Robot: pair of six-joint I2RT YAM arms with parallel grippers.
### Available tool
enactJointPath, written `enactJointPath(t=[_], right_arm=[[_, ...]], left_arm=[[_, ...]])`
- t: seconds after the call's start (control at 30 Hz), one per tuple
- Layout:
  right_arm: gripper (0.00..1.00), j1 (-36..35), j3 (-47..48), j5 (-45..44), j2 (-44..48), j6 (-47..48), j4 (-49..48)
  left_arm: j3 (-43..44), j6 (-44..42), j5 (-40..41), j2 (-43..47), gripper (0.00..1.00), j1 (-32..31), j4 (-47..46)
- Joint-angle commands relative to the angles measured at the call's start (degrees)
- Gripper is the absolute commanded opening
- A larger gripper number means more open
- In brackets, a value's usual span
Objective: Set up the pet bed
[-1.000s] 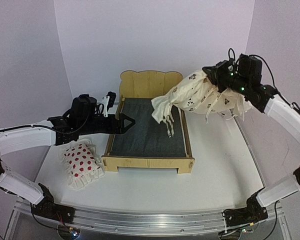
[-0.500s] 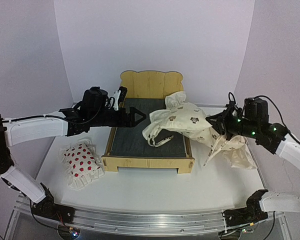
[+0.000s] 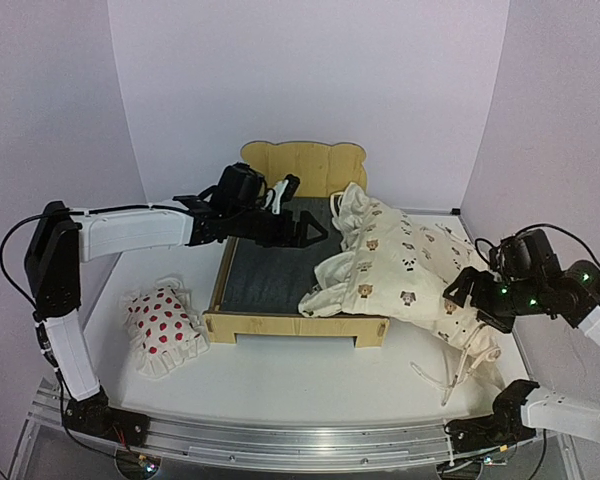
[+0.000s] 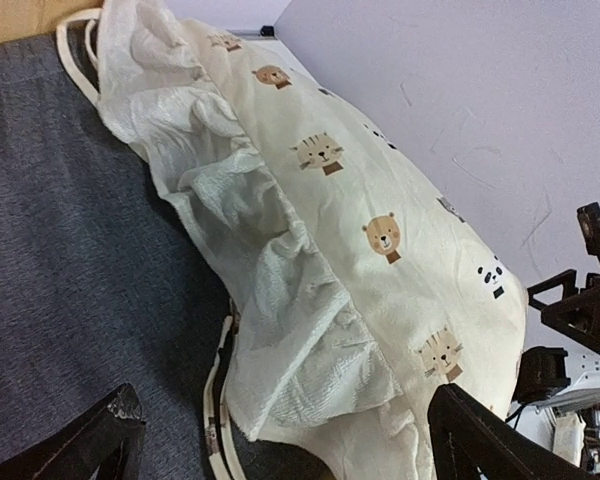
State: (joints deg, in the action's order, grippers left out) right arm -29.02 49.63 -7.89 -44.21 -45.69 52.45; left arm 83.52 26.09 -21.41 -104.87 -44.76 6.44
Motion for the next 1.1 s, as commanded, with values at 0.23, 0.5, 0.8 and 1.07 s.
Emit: enactJointPath(t=[0.23,0.5,0.8,1.07], right_arm=[[0.98,0.1,6.6,-15.4,-2.6,11.9,7.5],[0.98,4.2,3.3,-11.4,-6.0,13.9,2.3],[0.98,28.5,-3.0,21.9,-14.6,13.5,-11.9],[0.98,39.1,-6.8,30.7,-22.2,12.2,-23.4]], left_arm=[[23.1,-2.7,-6.4,-17.5,1.0,-4.3,11.6],[32.3,-2.7,-3.7,-25.0,1.0,-5.2,15.6],[37.3,-2.2,-9.8,-29.9,0.64,-6.3,14.4],[32.1,-3.0,-5.2,-25.3,0.0,-6.4,12.7]])
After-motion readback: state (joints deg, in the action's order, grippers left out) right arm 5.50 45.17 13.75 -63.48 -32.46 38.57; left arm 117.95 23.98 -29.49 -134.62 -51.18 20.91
